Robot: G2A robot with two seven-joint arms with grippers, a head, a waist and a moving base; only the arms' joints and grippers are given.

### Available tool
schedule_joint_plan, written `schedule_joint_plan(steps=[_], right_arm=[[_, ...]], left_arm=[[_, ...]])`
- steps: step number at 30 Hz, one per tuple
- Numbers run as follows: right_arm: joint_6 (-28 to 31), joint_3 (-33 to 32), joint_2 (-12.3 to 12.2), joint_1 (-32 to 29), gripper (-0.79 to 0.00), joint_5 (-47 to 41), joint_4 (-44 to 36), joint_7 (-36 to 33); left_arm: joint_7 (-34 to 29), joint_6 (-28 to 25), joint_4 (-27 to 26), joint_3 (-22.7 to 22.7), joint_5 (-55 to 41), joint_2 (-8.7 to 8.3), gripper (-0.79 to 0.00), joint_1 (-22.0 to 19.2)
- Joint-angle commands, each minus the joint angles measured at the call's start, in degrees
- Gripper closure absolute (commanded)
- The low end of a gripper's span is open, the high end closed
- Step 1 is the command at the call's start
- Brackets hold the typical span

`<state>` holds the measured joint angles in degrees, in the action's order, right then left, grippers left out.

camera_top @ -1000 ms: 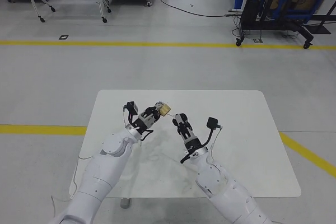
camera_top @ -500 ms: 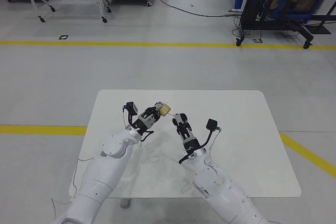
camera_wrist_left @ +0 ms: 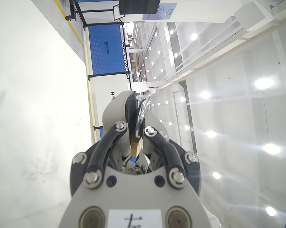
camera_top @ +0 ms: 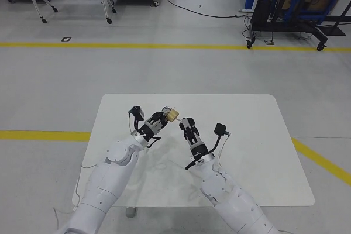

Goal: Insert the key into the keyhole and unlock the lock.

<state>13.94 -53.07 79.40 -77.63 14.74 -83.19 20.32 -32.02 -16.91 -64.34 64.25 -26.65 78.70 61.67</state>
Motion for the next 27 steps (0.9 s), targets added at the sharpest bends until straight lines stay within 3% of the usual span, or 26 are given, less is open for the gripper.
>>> schedule_joint_plan(steps=[1, 24, 25, 26, 27], right_arm=[[0.12, 0.21, 0.14, -0.08, 0.0, 0.4, 0.0, -0.36], [1.41, -0.65, 1.4, -0.58, 0.0, 2.17, 0.38, -2.78], [1.58, -0.76, 1.44, -0.56, -0.283, 1.73, 0.46, -3.23], [1.64, -0.9, 1.47, -0.5, -0.785, 1.14, 0.57, -4.07], [1.64, -0.9, 1.47, -0.5, -0.785, 1.14, 0.57, -4.07]], left_arm=[[0.05, 0.11, 0.01, 0.04, 0.13, 0.01, 0.0, -0.02], [-2.44, 0.42, 0.33, -0.14, 1.9, 0.09, 0.0, -0.48], [-2.43, 0.4, 0.32, -0.13, 1.93, 0.09, 0.0, -0.47], [-2.37, 0.35, 0.3, -0.07, 1.91, 0.1, 0.0, -0.47], [-2.36, 0.33, 0.27, -0.03, 1.92, 0.09, 0.0, -0.45]])
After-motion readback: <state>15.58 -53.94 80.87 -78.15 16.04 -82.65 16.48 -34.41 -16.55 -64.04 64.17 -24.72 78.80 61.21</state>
